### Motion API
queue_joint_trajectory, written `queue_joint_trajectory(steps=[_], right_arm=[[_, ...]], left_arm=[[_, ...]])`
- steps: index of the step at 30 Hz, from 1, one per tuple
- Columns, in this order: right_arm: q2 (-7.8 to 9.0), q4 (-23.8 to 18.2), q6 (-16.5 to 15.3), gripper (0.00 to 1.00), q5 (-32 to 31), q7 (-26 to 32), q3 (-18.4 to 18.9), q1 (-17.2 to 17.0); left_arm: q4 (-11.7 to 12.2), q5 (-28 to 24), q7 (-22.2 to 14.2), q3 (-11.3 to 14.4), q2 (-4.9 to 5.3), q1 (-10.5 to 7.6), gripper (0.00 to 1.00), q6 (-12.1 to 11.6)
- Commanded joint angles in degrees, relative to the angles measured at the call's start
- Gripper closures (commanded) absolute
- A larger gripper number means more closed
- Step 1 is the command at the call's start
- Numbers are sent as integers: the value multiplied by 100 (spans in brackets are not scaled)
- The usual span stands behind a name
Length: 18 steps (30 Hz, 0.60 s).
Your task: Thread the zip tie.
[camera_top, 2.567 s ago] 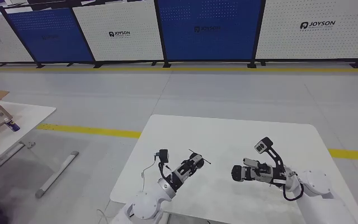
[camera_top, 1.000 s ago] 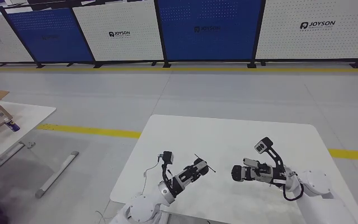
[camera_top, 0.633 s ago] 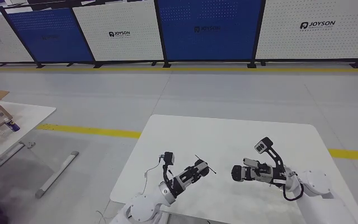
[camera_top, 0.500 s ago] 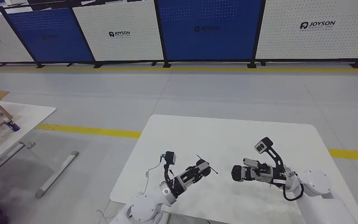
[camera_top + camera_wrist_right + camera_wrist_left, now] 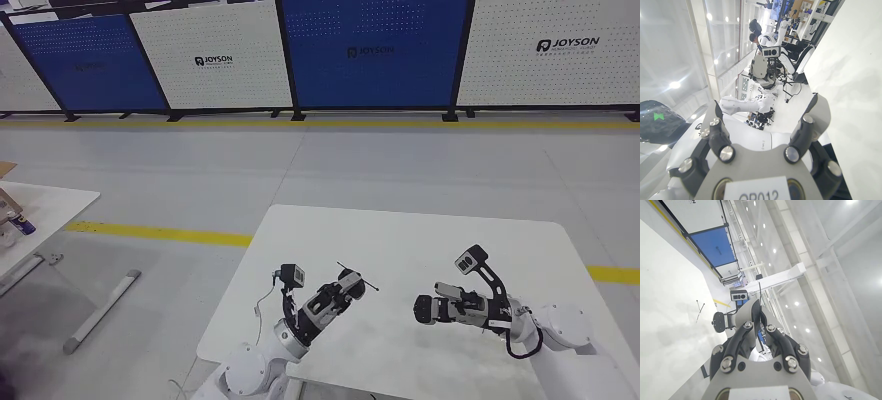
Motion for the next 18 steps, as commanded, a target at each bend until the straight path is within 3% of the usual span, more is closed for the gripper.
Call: queue_joint_trajectory(steps=[1,3,12,18], right_arm=[[0,0,0,0,0,0,0,0],[0,0,0,0,0,0,0,0],[0,0,0,0,0,0,0,0],[0,0,0,0,0,0,0,0]], left_arm=[[12,12,23,10,-2,-11,100,32],[80,60,63,92,-10,-75,100,193],[384,699,255,396,-28,-211,100,450],[566,857,556,507,-51,-228,100,344]])
